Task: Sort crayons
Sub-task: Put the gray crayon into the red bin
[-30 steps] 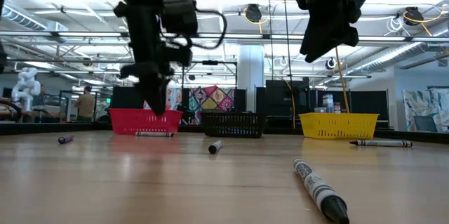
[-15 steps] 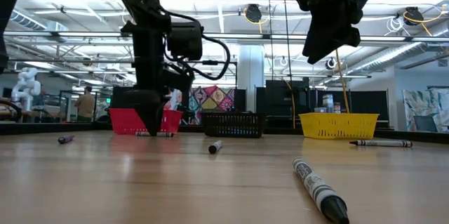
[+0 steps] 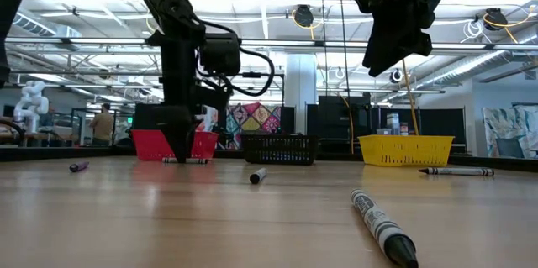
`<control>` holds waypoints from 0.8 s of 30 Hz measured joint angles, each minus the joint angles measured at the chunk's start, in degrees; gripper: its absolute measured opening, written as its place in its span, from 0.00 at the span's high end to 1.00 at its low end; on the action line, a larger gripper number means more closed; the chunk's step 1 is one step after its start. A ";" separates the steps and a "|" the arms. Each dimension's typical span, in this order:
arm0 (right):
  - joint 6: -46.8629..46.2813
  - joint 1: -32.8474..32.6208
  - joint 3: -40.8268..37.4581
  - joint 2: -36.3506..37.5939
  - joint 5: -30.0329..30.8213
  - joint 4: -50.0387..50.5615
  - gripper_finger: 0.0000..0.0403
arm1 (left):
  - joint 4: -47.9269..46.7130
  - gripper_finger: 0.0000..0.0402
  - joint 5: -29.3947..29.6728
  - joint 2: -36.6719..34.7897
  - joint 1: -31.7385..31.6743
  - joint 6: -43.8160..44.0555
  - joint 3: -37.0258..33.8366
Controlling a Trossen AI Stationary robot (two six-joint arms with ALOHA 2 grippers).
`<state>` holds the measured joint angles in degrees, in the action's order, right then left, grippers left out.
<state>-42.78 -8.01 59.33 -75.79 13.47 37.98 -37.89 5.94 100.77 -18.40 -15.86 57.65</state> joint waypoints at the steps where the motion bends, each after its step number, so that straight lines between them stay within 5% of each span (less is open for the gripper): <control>1: 0.00 0.00 0.00 0.00 0.00 -0.01 0.69 | 0.00 0.71 -0.11 0.00 0.01 -0.03 0.00; 19: -0.01 -0.22 0.00 0.00 -0.01 -0.02 0.69 | -0.48 0.71 -2.71 2.77 0.21 -1.17 0.33; 24: 0.00 -0.81 0.00 0.00 -0.02 0.00 0.69 | -1.01 0.80 -2.84 2.83 0.21 -1.15 0.28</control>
<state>-42.78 -8.82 59.33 -75.79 13.45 37.98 -38.90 3.10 103.60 -18.20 -17.02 57.92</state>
